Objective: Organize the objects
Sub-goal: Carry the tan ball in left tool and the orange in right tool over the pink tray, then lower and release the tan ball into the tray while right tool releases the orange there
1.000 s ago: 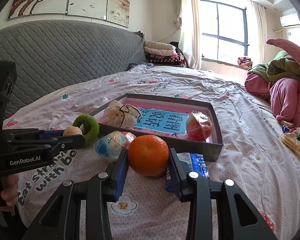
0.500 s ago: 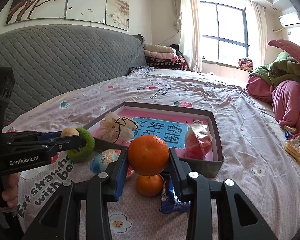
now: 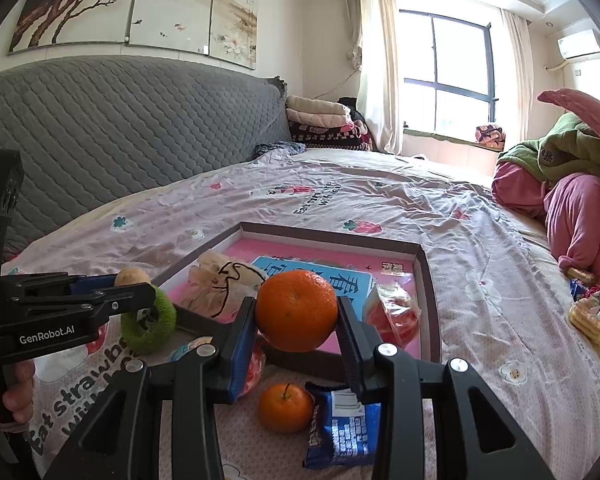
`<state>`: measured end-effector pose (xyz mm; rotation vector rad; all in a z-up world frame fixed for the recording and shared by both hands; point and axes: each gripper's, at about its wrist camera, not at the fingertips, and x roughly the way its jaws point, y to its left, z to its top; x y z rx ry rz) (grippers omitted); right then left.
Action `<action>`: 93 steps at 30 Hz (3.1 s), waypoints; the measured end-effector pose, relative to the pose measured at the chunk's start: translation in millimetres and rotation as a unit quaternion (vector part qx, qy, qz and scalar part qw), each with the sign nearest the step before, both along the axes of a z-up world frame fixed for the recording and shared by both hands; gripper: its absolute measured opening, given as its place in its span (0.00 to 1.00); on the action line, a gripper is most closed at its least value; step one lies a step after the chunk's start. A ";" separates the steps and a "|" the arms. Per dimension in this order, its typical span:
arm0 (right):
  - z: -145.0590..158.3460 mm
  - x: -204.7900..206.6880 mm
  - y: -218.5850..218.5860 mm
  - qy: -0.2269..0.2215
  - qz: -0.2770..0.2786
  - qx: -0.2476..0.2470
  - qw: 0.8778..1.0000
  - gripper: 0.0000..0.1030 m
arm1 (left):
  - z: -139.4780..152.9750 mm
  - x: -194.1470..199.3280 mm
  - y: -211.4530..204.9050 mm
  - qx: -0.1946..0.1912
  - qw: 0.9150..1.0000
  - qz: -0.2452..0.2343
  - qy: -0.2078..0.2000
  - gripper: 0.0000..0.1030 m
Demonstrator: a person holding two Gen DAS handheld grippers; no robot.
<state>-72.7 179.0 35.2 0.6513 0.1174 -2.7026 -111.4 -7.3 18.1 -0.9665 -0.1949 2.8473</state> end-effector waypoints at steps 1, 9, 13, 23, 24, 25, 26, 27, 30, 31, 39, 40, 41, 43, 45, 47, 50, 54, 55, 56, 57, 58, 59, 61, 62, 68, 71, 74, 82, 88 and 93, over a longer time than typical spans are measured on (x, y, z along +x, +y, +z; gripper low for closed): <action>0.6 -0.9 0.3 0.000 0.000 0.000 1.000 0.38 | 1.2 -1.3 -0.2 -0.001 1.000 0.001 0.002 0.33; 3.7 -4.2 5.4 0.005 -0.004 0.001 1.000 0.38 | 12.9 -10.4 -7.6 -0.001 1.000 0.009 0.012 0.33; 4.9 -8.2 5.7 0.007 -0.006 0.005 1.000 0.38 | 17.9 -16.5 -12.2 0.000 1.000 0.012 0.015 0.33; 4.5 -21.7 6.0 0.012 -0.013 0.013 1.000 0.38 | 22.5 -34.3 -20.3 0.007 0.999 0.026 0.026 0.33; 4.0 -23.5 6.1 0.010 -0.014 0.012 1.000 0.38 | 21.6 -37.1 -19.9 0.004 0.999 0.026 0.025 0.33; 3.6 -25.3 5.8 0.009 -0.013 0.012 1.000 0.38 | 20.5 -39.7 -19.6 0.001 0.999 0.028 0.024 0.33; 2.9 -26.5 5.7 0.009 -0.013 0.013 1.000 0.38 | 18.4 -42.9 -19.4 -0.003 0.999 0.030 0.024 0.33; 2.4 -27.7 5.6 0.009 -0.012 0.014 1.000 0.38 | 16.4 -46.0 -19.5 -0.006 0.999 0.031 0.021 0.33; 0.0 -29.9 2.8 0.007 -0.009 0.018 1.000 0.38 | 8.8 -56.0 -20.4 -0.001 0.999 0.034 0.007 0.33; -0.7 -30.9 2.1 0.006 -0.007 0.019 1.000 0.38 | 6.1 -59.3 -20.0 -0.001 0.999 0.034 0.003 0.33; -10.0 -40.6 -3.8 -0.007 0.002 0.030 1.000 0.38 | -5.2 -73.8 -8.7 -0.007 1.000 0.021 -0.010 0.33; -11.5 -41.8 -4.4 -0.010 0.004 0.031 0.999 0.38 | -6.4 -75.4 -7.3 -0.006 1.000 0.019 -0.013 0.33; -12.7 -42.7 -4.8 -0.012 0.005 0.032 0.999 0.38 | -8.0 -77.3 -5.8 -0.007 1.000 0.018 -0.016 0.33; -15.0 -45.7 -5.7 -0.017 0.008 0.034 0.999 0.38 | -11.1 -79.7 -4.0 -0.011 1.000 0.018 -0.021 0.33; -17.8 -48.6 -5.7 -0.025 0.010 0.036 0.999 0.38 | -14.1 -80.8 -4.0 -0.013 0.999 0.020 -0.028 0.33; -20.6 -51.8 -6.1 -0.033 0.012 0.036 0.999 0.38 | -17.1 -82.3 -5.7 -0.013 0.999 0.024 -0.035 0.33; -24.4 -56.1 -7.4 -0.045 0.015 0.038 0.998 0.38 | -23.0 -86.3 -7.8 -0.011 0.998 0.027 -0.049 0.33; -27.3 -59.8 -7.1 -0.056 0.017 0.037 0.998 0.38 | -30.5 -89.0 -8.6 -0.007 0.997 0.028 -0.066 0.33; -28.2 -61.1 -6.7 -0.059 0.018 0.037 0.997 0.38 | -31.8 -89.4 -8.9 -0.006 0.997 0.027 -0.069 0.33; -29.2 -62.2 -6.9 -0.063 0.019 0.037 0.997 0.38 | -32.7 -89.3 -8.6 -0.006 0.997 0.027 -0.071 0.33; -30.2 -62.9 -6.9 -0.066 0.020 0.038 0.997 0.38 | -33.2 -89.4 -8.5 -0.008 0.997 0.027 -0.072 0.33; -31.0 -63.9 -7.0 -0.069 0.020 0.038 0.997 0.38 | -34.0 -89.8 -8.4 -0.009 0.997 0.028 -0.074 0.33; -31.7 -64.7 -7.1 -0.071 0.020 0.039 0.997 0.38 | -34.6 -90.2 -8.5 -0.008 0.997 0.028 -0.075 0.33; -33.3 -66.0 -7.6 -0.076 0.021 0.039 0.996 0.38 | -36.1 -90.3 -8.0 -0.010 0.996 0.029 -0.079 0.33; -34.0 -66.7 -7.7 -0.078 0.022 0.040 0.996 0.38 | -37.0 -90.4 -7.6 -0.011 0.996 0.029 -0.081 0.33; -37.1 -71.1 -8.7 -0.090 0.028 0.042 0.995 0.38 | -42.1 -92.9 -9.2 -0.008 0.995 0.032 -0.096 0.33; -38.9 -72.8 -10.1 -0.095 0.031 0.046 0.994 0.38 | -42.9 -92.5 -10.1 -0.009 0.995 0.033 -0.095 0.33; -40.9 -74.1 -12.1 -0.100 0.033 0.051 0.993 0.38 | -43.1 -93.0 -10.0 -0.011 0.995 0.033 -0.096 0.33; -44.1 -79.3 -11.8 -0.113 0.030 0.053 0.992 0.38 | -43.1 -91.6 -9.0 -0.014 0.995 0.030 -0.094 0.33; -45.1 -83.3 -6.5 -0.125 0.019 0.044 0.991 0.38 | -42.9 -91.6 -8.1 -0.014 0.995 0.029 -0.092 0.33; -45.7 -91.6 -2.2 -0.155 0.015 0.036 0.987 0.38 | -42.8 -90.7 -7.3 -0.014 0.995 0.026 -0.093 0.33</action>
